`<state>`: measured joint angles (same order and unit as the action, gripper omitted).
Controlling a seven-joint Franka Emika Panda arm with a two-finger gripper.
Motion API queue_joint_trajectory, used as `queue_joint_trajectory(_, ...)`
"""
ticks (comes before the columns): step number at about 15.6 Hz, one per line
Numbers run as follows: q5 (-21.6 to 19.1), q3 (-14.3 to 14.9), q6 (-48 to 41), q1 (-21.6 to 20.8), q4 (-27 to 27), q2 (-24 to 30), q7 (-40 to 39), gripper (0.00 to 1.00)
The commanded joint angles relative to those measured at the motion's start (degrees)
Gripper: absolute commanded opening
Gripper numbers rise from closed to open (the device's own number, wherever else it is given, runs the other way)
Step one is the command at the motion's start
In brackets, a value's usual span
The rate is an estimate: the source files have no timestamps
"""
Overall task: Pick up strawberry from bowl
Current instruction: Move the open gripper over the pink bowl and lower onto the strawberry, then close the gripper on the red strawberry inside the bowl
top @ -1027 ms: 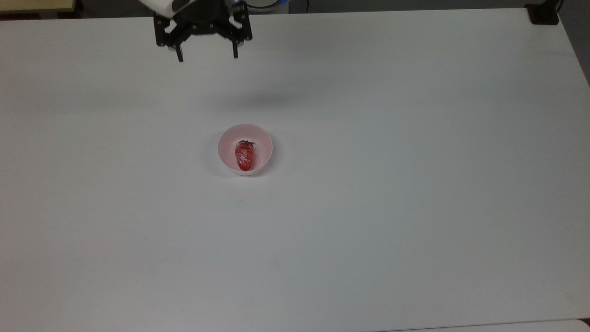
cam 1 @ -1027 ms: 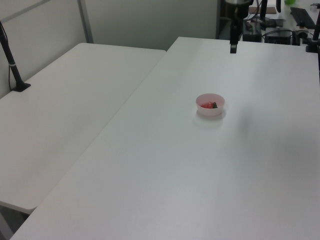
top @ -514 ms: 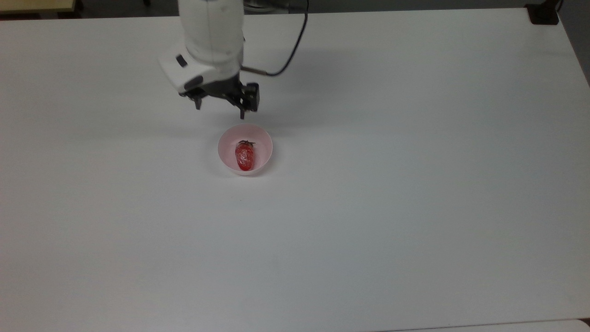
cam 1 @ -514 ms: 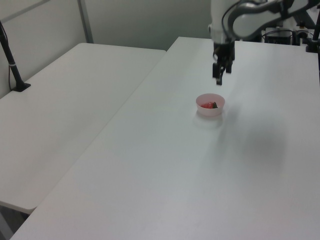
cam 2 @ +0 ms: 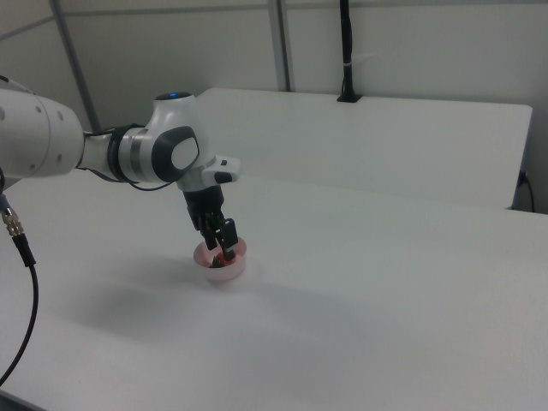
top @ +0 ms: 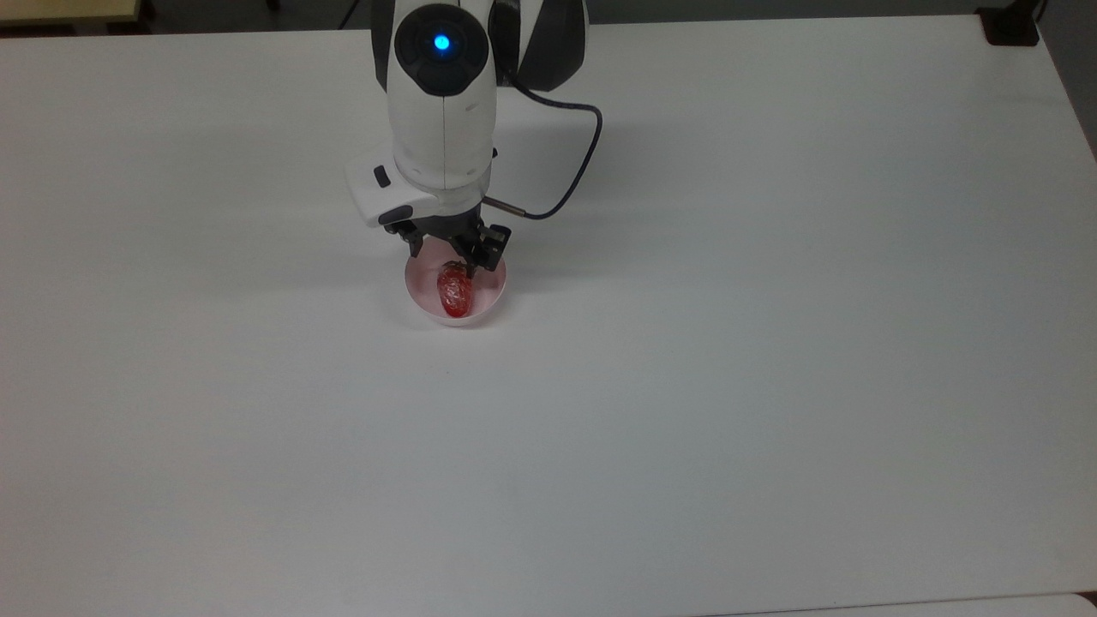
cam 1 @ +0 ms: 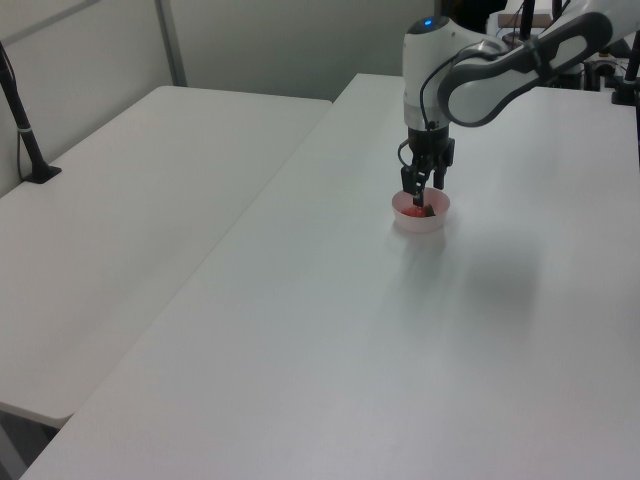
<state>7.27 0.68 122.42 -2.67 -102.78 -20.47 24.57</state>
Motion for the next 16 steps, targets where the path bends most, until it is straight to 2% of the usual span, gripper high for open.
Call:
queue_joint_trajectory(1, 0.5, 0.0, 1.2, -0.3, 0.7, -1.4, 2.3, 0.7)
queue_joint_trajectory(4, 0.7, -0.2, 1.2, -0.3, 2.4, -4.1, 2.3, 0.7)
queue_joint_trajectory(9, 1.0, -0.8, 4.5, -0.3, 2.4, -4.8, 2.8, 0.7)
queue_joint_trajectory(13, 0.9, -1.2, 4.5, -0.1, 2.4, -4.8, 2.6, 0.38)
queue_joint_trajectory(16, 1.0, -1.2, 4.5, -0.1, 2.4, -4.8, 2.2, 0.29)
